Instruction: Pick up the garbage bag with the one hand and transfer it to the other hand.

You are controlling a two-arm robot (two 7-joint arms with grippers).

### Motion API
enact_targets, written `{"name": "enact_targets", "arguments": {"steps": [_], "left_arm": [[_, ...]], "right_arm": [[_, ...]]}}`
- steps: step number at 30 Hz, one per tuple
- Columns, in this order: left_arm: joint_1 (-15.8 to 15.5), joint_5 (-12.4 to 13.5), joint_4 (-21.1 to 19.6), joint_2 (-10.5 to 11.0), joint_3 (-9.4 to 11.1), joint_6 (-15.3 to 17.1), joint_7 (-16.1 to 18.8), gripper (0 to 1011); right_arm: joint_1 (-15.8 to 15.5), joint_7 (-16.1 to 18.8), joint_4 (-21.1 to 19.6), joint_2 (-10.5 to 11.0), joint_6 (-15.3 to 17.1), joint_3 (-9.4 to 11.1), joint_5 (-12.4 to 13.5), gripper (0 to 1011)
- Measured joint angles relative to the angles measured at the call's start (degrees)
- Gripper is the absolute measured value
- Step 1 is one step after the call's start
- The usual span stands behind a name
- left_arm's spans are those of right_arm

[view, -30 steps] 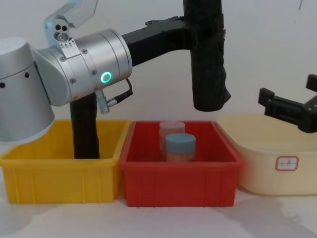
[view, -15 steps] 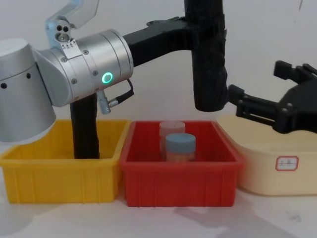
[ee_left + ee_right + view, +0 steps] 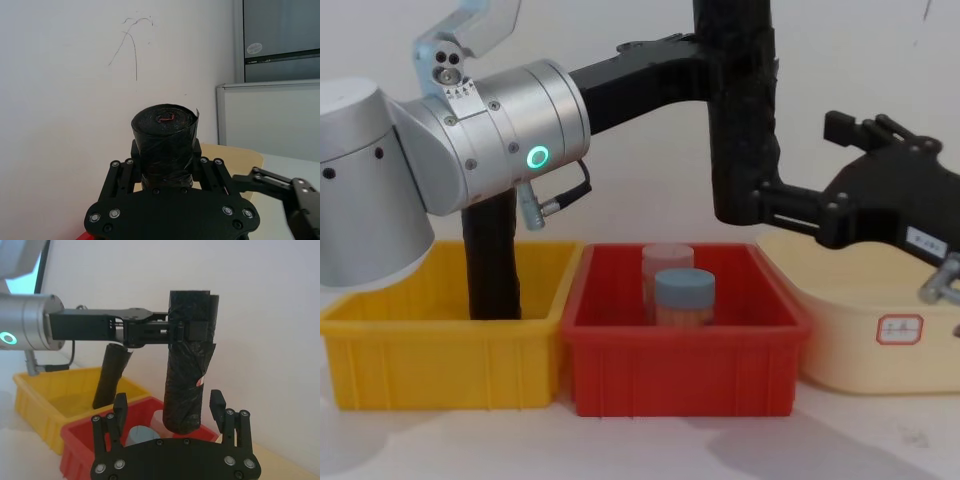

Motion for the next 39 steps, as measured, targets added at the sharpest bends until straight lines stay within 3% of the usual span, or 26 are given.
{"name": "enact_targets", "arguments": {"steps": [15,39], "left_arm": [[0.0,0.0,0.0,0.0,0.0,0.0,0.0,519],[0.0,0.0,0.0,0.0,0.0,0.0,0.0,519]], "right_arm": [[6.0,-0.9,7.4,-3.6,0.0,-1.6,-4.5,999],[12.1,-2.8,15.4,-7.9,0.5,-1.9,-8.8,1000]]}}
